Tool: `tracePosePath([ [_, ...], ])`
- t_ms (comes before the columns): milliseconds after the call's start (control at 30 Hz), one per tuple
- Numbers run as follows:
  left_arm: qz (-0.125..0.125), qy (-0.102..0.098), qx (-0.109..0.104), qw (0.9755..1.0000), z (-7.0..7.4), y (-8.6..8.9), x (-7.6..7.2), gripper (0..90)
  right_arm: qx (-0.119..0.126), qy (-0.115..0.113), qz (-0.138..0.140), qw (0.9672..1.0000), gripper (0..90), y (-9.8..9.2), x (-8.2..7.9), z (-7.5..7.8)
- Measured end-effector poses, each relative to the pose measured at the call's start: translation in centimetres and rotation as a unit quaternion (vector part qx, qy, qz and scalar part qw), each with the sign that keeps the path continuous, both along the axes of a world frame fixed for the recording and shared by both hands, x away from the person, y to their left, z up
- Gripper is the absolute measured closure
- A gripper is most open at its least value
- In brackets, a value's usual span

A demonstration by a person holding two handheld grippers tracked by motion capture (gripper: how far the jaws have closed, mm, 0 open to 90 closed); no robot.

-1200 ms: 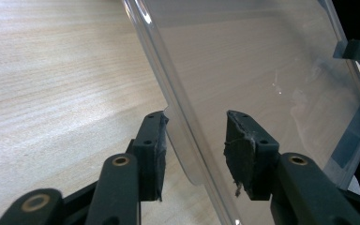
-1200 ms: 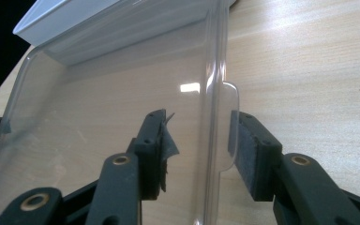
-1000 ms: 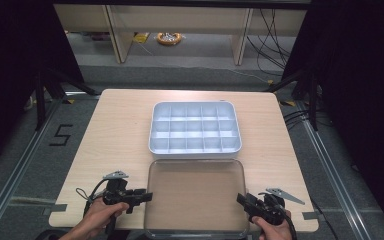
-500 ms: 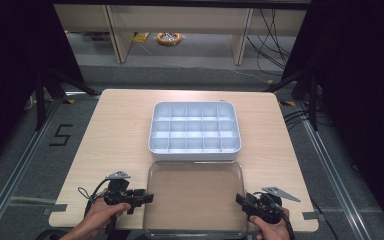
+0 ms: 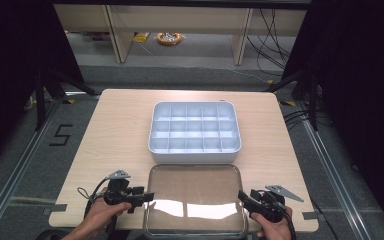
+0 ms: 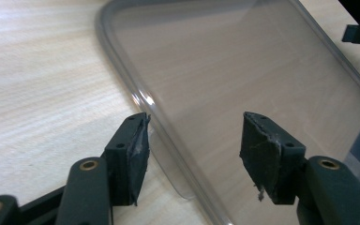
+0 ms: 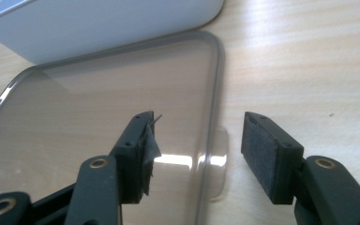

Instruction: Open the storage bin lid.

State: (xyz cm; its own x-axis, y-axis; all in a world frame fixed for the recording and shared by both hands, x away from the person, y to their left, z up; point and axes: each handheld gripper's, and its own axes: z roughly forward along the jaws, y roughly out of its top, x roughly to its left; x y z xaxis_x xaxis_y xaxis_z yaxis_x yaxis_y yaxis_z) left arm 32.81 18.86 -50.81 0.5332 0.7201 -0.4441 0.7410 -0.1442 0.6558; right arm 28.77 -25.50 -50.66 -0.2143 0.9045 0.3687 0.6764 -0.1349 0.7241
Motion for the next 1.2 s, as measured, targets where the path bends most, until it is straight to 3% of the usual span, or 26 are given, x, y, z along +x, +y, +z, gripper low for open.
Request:
tracePosePath([
  [67, 0.002, -0.003, -0.001, 1.0000, 0.1, 0.1, 0.0, 40.8, 0.000, 0.001, -0.009, 1.0000, 45.8, 0.0, 0.0, 0.0],
  [300, 0.005, -0.010, -0.005, 0.9999, 0.2, 0.3, 0.0, 36.9, -0.002, -0.015, -0.002, 0.9999, 42.7, 0.1, -0.1, 0.4],
  [367, 0.005, -0.013, -0.005, 0.9999, 0.2, 0.2, 0.0, 36.6, 0.009, -0.006, -0.008, 0.9999, 42.1, 0.2, -0.3, 0.6],
  [400, 0.004, -0.019, -0.006, 0.9998, 0.3, 0.2, 0.0, 36.3, -0.007, -0.022, -0.004, 0.9997, 41.4, 0.0, -0.2, 0.6],
  [500, 0.004, -0.021, -0.008, 0.9997, 0.3, 0.3, 0.0, 35.0, -0.018, -0.028, -0.003, 0.9994, 39.9, -0.2, -0.1, 0.6],
  [567, 0.004, -0.023, -0.011, 0.9997, 0.4, 0.3, 0.1, 34.1, -0.009, -0.033, -0.005, 0.9994, 38.5, -0.1, -0.1, 0.7],
  [700, 0.006, -0.029, -0.010, 0.9995, 0.4, 0.3, 0.1, 32.8, 0.017, -0.023, -0.026, 0.9993, 33.5, 0.1, -0.4, 1.1],
  [833, 0.007, -0.033, -0.010, 0.9994, 0.5, 0.3, 0.0, 31.6, -0.004, -0.049, -0.019, 0.9986, 31.6, -0.3, 0.0, 0.9],
  [900, 0.003, -0.031, -0.012, 0.9994, 0.5, 0.3, 0.1, 30.7, -0.015, -0.041, -0.016, 0.9989, 30.8, -0.3, -0.2, 1.2],
  [967, 0.003, -0.038, -0.014, 0.9992, 0.5, 0.3, 0.0, 29.7, -0.012, -0.046, -0.013, 0.9988, 30.5, -0.2, -0.2, 1.2],
  [1100, 0.000, -0.048, -0.015, 0.9987, 0.7, 0.3, 0.0, 25.2, -0.029, -0.056, -0.003, 0.9980, 28.0, 0.1, -0.3, 1.3],
  [1133, -0.003, -0.049, -0.019, 0.9986, 0.7, 0.3, 0.1, 24.3, -0.018, -0.061, 0.006, 0.9979, 27.3, 0.2, -0.3, 1.3],
  [1167, -0.003, -0.050, -0.019, 0.9986, 0.8, 0.4, 0.1, 23.6, -0.033, -0.064, 0.009, 0.9973, 27.1, 0.3, -0.3, 1.2],
  [1200, -0.003, -0.050, -0.019, 0.9986, 0.8, 0.4, 0.1, 22.0, -0.033, -0.064, 0.009, 0.9973, 27.1, 0.3, -0.3, 1.2],
])
